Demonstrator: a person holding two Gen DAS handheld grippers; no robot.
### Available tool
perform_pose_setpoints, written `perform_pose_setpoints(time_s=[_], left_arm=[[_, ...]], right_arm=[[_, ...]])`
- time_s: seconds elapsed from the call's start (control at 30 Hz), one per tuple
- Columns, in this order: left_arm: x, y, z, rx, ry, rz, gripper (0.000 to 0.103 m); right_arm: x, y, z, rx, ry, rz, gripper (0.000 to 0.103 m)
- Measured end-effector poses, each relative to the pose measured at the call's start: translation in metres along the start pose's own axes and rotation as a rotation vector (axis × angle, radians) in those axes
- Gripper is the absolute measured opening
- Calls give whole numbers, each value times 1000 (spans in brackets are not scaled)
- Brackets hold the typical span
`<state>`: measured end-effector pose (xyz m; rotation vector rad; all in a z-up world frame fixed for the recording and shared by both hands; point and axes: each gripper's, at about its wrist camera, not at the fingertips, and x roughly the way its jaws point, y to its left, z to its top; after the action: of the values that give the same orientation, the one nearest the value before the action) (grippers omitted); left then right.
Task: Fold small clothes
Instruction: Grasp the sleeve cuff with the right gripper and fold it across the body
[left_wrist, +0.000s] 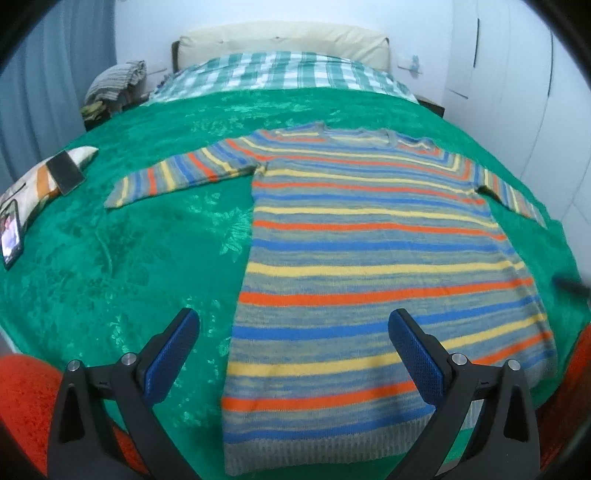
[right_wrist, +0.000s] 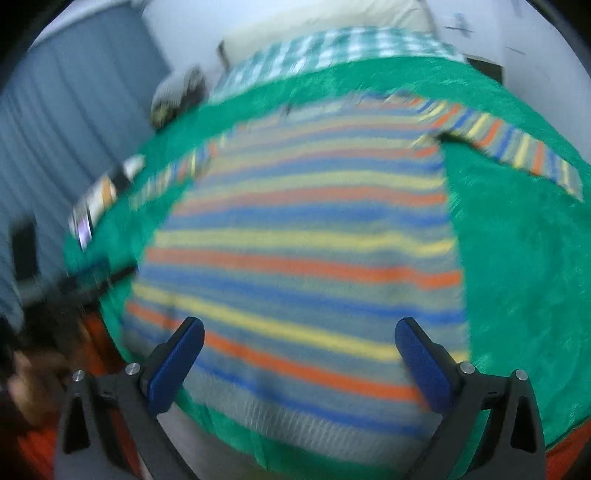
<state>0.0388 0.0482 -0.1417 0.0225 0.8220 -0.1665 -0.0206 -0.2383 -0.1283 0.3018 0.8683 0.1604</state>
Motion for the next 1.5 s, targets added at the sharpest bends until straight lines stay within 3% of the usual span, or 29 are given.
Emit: perform_pose_setpoints(time_s=[0.17,0.23,0.3,0.43,0.53,0.67,0.77,0.83,0.9,0.97,1.03,1.13,1.2,1.27,1.37,1.5], left_arm=[[7,1,-3,-2,25,-8,102],[8,0,-3,0,25,-6,102],[9,-2,-3,2,24,-2,102],[17,-1,-6,-8,57,4,102],[23,0,-7,-11,81,9,102],[31,-1,-9,-12,105,24,102],[35,-4,-12,-5,124,26,102],[35,-6,-13,9,127,27,102],[35,-10,-15,30,128,30,102],[37,-14,-17,48,136,30,102],[38,-18,-18,62,142,33,102],[35,-22,-18,80,130,33,102],[32,-24,-18,84,116,23,102],[30,-25,-18,85,107,12,102],[28,-25,-17,81,106,-5,102],[27,-21,-11,61,101,-34,102]], right_arm=[[-41,-86,76,133,-140,-69,101],[-56,-139,106,218,-187,-116,100],[-64,-203,125,354,-200,-148,92],[-55,-303,124,658,-122,-166,87],[-44,-333,111,789,-116,-86,82],[-27,-334,114,750,-86,-26,69],[-14,-337,117,736,-33,-106,61],[-6,-341,117,740,11,-130,49],[-1,-339,121,722,27,-101,34],[5,-338,124,713,48,-101,26],[14,-340,126,700,92,-186,1],[13,-332,133,683,95,-259,2],[7,-314,147,588,89,-367,2],[-9,-295,162,501,50,-416,2],[-26,-240,200,371,-24,-375,2],[-21,-150,250,208,-49,-277,2]])
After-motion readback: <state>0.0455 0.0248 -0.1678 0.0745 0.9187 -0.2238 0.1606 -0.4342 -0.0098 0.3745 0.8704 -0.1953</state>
